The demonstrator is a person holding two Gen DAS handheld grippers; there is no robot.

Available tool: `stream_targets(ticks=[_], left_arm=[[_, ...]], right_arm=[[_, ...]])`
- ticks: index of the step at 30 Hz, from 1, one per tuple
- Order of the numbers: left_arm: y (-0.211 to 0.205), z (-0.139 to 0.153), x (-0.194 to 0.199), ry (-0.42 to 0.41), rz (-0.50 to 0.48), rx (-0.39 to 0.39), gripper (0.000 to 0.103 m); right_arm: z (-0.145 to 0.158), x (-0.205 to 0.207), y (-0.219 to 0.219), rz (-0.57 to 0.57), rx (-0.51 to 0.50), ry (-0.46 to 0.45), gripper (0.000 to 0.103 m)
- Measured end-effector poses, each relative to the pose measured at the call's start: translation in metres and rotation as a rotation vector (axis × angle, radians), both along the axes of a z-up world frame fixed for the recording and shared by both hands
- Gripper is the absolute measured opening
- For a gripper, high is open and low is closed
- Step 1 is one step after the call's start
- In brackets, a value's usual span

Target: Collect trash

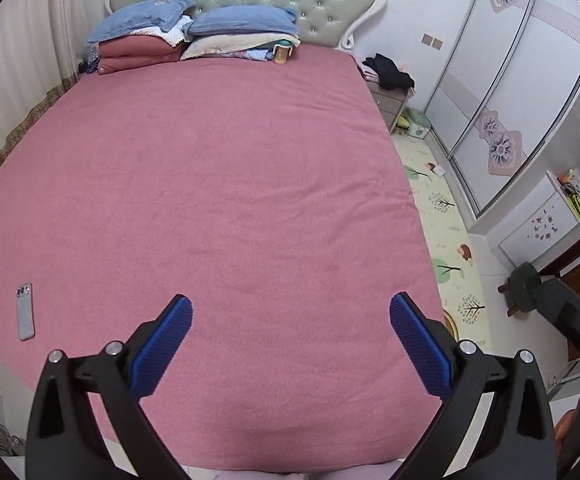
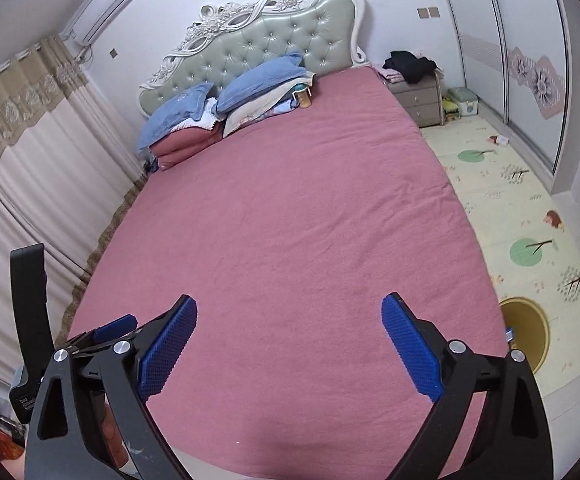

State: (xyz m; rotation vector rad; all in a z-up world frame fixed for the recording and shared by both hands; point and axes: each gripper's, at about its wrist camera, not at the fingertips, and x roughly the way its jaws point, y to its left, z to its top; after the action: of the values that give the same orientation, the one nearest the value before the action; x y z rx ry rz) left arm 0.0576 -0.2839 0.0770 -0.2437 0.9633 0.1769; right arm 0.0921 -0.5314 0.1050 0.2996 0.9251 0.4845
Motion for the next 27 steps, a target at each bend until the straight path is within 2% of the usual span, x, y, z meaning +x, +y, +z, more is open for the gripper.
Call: stream_targets(ticks=[6,17,27], left_arm=[[0.004,0.004,0.001,-0.005,0.027,0.039,0.099],[-0.004,0.011,0.008,-0.055,-0.017,0.052,0.099],[-0.008,0.010,0.009,-0.048,-0.035,0.057,0.099]], right_arm=[[-0.005,0.006,-0.009,-0.061,0.038,0.052,0.090],[0.002,0.001,-0.011,-0.067,0.037,0.004,0.090],[0.003,0.001,-0.016,-0.065,0.079,-0.016,0.090]])
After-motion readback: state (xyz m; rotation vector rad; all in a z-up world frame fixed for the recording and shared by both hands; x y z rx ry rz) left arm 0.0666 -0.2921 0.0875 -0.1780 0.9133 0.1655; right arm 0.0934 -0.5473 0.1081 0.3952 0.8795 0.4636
